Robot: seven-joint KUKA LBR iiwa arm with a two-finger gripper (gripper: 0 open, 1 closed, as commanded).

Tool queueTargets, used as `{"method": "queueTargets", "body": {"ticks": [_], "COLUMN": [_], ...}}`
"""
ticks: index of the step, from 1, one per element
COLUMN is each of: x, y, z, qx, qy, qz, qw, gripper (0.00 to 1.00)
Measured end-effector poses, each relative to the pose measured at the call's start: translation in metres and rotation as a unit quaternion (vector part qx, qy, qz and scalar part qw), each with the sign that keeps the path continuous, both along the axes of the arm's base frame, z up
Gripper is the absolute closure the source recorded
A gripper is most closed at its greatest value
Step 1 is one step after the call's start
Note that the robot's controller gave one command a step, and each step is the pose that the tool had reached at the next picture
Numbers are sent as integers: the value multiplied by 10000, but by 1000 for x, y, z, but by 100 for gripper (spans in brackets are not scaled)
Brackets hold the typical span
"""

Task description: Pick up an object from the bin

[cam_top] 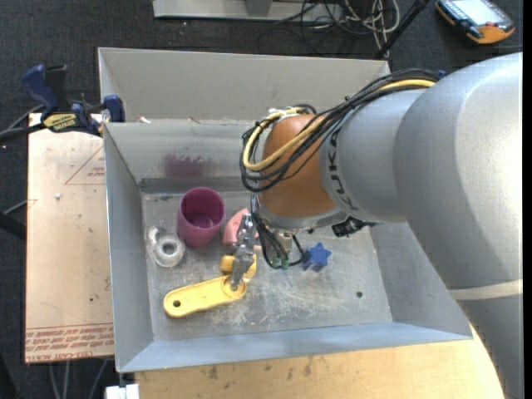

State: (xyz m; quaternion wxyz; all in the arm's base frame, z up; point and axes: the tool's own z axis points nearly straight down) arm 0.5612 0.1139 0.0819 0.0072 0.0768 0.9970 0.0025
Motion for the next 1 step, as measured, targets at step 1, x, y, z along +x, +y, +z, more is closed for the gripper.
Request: {"method": "queueTargets", "body": {"ticks": [1], "x": [10], "y": [-6], "z": [158], "qx": [-13], "qy": [42], "qz": [6], "qw": [10000], "gripper": [100]}}
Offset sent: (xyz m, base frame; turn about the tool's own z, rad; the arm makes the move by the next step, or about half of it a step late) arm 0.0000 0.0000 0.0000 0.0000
